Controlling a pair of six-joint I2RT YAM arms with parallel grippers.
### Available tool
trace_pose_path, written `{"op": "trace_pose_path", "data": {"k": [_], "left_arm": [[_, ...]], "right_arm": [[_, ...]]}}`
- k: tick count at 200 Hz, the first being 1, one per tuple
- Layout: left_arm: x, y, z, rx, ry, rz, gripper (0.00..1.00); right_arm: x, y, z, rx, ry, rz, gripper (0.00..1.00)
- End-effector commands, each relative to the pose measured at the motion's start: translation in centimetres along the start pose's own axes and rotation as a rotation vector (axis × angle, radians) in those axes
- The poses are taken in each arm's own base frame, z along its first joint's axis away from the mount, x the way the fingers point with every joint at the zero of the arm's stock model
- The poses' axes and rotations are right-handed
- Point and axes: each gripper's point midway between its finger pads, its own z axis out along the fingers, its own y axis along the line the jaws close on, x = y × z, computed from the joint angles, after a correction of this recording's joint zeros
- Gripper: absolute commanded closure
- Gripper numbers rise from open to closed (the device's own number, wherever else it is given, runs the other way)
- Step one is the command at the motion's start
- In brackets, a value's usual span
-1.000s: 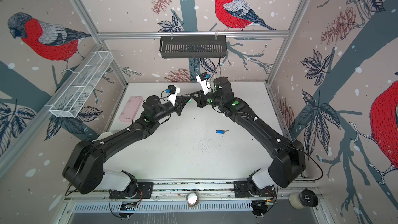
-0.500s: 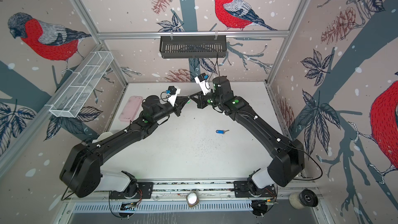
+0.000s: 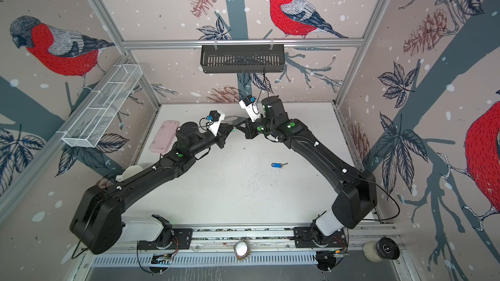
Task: Attach keys to a key ring
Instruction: Insert the key into the keyring.
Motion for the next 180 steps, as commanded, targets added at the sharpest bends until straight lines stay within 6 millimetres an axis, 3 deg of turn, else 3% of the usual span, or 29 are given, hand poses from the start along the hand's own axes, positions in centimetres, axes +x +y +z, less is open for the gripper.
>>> {"op": "trace_pose_path", "data": {"k": [1,59,163,180], "left_arm": [[-1.9,0.0,-0.3,0.0,-0.065,0.044,1.0],[-1.5,-0.3,-0.4,0.015,-0.049,0.065,1.0],[-1.4,0.5,-0.5,-0.031,-0.041,0.058,0.91],[-1.4,0.5,-0.5,-0.036,-0.039,0.056,0.86]], "right_arm": [[0.9,0.0,0.3,0.005,0.045,-0.007,1.0],[1.0,0.0,0.3,0.003,0.057,-0.009,1.0],[0.3,-0.4,-1.2,-0.039,-0.001,0.03,1.0],[0.2,-0.5,-1.3,-0.039,-0.003,0.03,1.0]]}}
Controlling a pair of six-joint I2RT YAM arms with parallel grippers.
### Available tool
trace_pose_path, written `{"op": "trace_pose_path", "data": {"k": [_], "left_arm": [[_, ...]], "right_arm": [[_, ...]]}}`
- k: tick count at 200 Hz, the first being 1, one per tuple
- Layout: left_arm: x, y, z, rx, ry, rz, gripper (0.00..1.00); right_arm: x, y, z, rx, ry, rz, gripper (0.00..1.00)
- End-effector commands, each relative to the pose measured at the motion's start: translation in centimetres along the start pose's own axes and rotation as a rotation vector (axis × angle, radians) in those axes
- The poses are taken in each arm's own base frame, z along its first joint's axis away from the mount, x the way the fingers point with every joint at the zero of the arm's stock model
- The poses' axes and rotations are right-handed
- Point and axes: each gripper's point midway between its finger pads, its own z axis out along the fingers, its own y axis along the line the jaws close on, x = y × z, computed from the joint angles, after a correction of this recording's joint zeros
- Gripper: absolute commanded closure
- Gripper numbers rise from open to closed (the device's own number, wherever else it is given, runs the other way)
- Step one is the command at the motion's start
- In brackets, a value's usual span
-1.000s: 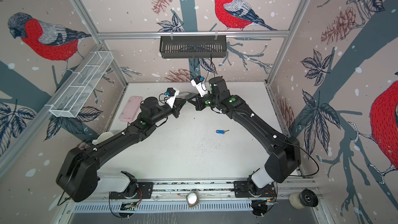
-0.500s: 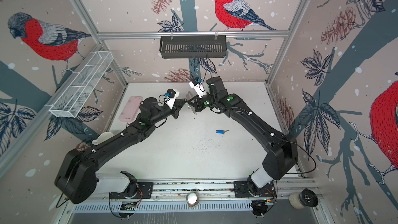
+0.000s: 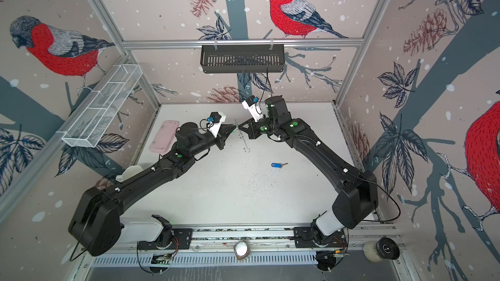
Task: Attach keys to a key ring
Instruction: Insert the key into the keyring.
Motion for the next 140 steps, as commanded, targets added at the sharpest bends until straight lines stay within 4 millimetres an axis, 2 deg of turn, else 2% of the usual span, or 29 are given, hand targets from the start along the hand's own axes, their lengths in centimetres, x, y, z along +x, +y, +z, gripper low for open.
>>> {"op": "trace_pose_path", "data": {"k": [1,43,140], "left_arm": [[-1.49,0.78,-0.21,-0.044,-0.049,0.026,0.86],[-1.3,0.95,-0.31,-0.055,-0.047,0.015,0.72],[-1.17,1.11,-0.8,-0.074,-0.045,0.004,0.7]], "right_arm": [[-0.2,0.27,-0.31,-0.012,-0.01,0.008,1.0],[-0.38,0.27,-0.57,-0.022,-0.026,0.015,1.0],[-0.5,-0.21,-0.63,-0.04,-0.049,0.041,1.0]]}}
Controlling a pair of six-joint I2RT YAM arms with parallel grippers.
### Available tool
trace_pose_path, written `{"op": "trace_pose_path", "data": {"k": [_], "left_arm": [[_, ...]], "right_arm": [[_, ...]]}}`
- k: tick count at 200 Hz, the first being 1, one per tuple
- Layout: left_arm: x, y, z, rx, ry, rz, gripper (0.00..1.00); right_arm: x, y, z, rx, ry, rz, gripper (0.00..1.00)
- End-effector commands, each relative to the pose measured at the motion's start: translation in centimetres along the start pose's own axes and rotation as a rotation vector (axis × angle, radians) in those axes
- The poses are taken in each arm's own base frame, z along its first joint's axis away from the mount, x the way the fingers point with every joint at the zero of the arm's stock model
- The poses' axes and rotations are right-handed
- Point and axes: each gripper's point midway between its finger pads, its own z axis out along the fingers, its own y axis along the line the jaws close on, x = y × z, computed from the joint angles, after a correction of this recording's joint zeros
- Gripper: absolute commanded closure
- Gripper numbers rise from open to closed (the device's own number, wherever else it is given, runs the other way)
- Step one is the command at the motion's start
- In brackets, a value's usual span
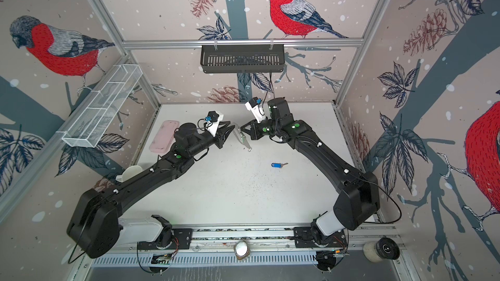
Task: Attach keys to a key ring
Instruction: Insert the key into the keyring.
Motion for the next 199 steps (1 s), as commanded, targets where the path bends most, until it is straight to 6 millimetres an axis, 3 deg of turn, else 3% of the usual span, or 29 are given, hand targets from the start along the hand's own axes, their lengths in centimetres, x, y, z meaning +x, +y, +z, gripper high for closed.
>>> {"op": "trace_pose_path", "data": {"k": [1,128,199], "left_arm": [[-1.1,0.2,-0.3,-0.013,-0.041,0.004,0.7],[-0.2,0.6,-1.0,-0.034,-0.037,-0.034,0.68],[-1.1,-3.0,-2.1,0.155,-0.095,-0.017,0.67]], "right_arm": [[-1.2,0.6,-0.3,-0.03,-0.045,-0.017,1.0],[-3.2,1.3,-1.0,-0.051,-0.1,-0.061,1.0],[-5.6,1.9,-1.8,-0.061,-0.183,-0.088,1.0]]}}
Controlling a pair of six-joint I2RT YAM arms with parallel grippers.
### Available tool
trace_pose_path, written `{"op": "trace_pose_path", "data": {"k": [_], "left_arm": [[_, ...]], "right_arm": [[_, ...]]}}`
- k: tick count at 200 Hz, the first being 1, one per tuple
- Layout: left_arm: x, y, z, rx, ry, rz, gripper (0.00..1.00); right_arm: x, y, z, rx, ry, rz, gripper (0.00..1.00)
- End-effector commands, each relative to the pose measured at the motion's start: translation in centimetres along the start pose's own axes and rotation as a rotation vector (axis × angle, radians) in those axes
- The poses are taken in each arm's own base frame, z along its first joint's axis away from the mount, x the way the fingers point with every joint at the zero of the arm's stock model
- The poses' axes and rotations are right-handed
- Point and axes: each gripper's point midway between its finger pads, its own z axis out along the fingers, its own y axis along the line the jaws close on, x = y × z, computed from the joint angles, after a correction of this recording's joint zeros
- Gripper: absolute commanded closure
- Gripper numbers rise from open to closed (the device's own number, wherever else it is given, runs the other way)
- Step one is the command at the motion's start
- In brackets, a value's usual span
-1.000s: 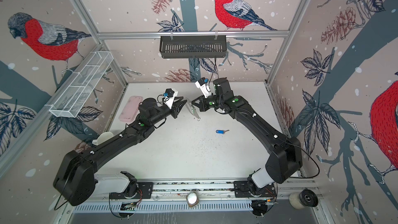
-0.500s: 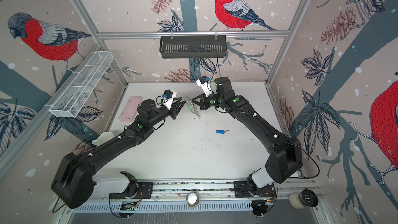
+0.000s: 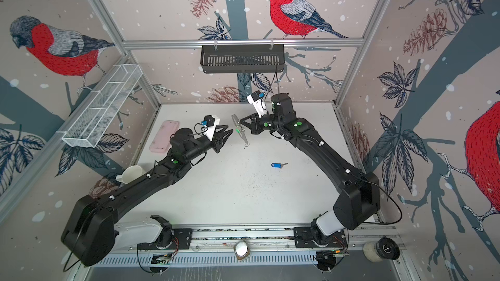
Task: Attach keys to a key ring
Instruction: Insert the key into the keyring.
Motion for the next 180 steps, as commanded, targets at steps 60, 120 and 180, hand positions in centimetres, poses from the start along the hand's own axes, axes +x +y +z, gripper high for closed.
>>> {"op": "trace_pose_path", "data": {"k": [60,120,180], "left_arm": [[-1.0,-2.8,-0.2,0.17,-0.066,-0.01,0.67],[-1.6,-1.2,0.1,0.079,-0.08,0.021,0.62],[-0.1,3.3,0.0,-0.027,-0.068,-0.044,0.63]], "right_arm": [[-4.4,1.6,-0.9,-0.027,-0.144,-0.064,1.0],[-4.3,2.4,-0.3,-0.061,-0.128,-0.083,1.0],[-4.3,4.4,-0.9,-0.12,-0.134,-0.128,1.0]]}}
